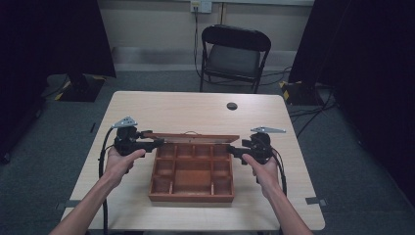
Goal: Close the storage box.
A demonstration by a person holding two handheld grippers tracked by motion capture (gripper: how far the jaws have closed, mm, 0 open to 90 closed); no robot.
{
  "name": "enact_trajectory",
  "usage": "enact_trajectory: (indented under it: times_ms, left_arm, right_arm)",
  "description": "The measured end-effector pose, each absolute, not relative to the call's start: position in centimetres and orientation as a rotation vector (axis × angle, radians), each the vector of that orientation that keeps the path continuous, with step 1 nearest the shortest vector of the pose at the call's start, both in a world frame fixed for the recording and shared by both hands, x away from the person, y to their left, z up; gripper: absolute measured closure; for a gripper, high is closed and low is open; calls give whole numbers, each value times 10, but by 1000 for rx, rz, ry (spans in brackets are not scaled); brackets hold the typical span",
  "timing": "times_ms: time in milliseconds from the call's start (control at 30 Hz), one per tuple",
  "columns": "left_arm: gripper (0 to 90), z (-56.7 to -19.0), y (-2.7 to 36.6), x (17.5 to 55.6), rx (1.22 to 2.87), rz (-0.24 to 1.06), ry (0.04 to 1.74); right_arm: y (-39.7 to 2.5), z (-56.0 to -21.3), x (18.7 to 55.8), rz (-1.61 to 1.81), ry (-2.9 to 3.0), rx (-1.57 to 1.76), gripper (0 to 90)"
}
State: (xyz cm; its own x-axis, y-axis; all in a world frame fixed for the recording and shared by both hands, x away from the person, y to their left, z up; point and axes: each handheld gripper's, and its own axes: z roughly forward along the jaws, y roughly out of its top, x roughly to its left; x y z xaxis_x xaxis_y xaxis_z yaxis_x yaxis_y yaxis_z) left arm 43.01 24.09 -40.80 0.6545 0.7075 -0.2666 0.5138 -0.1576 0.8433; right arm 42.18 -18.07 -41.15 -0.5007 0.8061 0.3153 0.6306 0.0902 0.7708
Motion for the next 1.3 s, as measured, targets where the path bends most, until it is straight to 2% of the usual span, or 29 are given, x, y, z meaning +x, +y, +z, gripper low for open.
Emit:
enact_trajectory:
  times_ms: [67,367,600,667,967,1033,1200,1267,1300]
  left_arm:
    - [242,-409,241,430,1818,228,983]
    - [205,-408,242,428,1820,226,984]
    - [191,-407,242,421,1842,225,982]
    - [190,-407,242,417,1845,224,978]
    - [175,-408,244,407,1871,224,954]
    - [175,-407,244,407,1868,225,955]
    - [163,-410,244,404,1901,223,946]
    - [157,-412,243,404,1914,225,943]
    - [159,-413,243,403,1908,228,943]
  right_arm:
    - [-186,-412,423,1360,2140,1460,269]
    - [-205,-418,430,1332,2096,1527,267]
    - [-205,-406,431,1432,2077,1557,276]
    - [-201,-401,431,1416,2074,1523,305]
    - [-197,-382,431,1519,2105,1465,306]
    - [-193,-376,429,1554,2137,1443,376]
    - [-176,-360,424,1609,2205,1353,412]
    - [-168,-355,423,1648,2255,1295,509]
    - [-163,-354,422,1671,2287,1273,514]
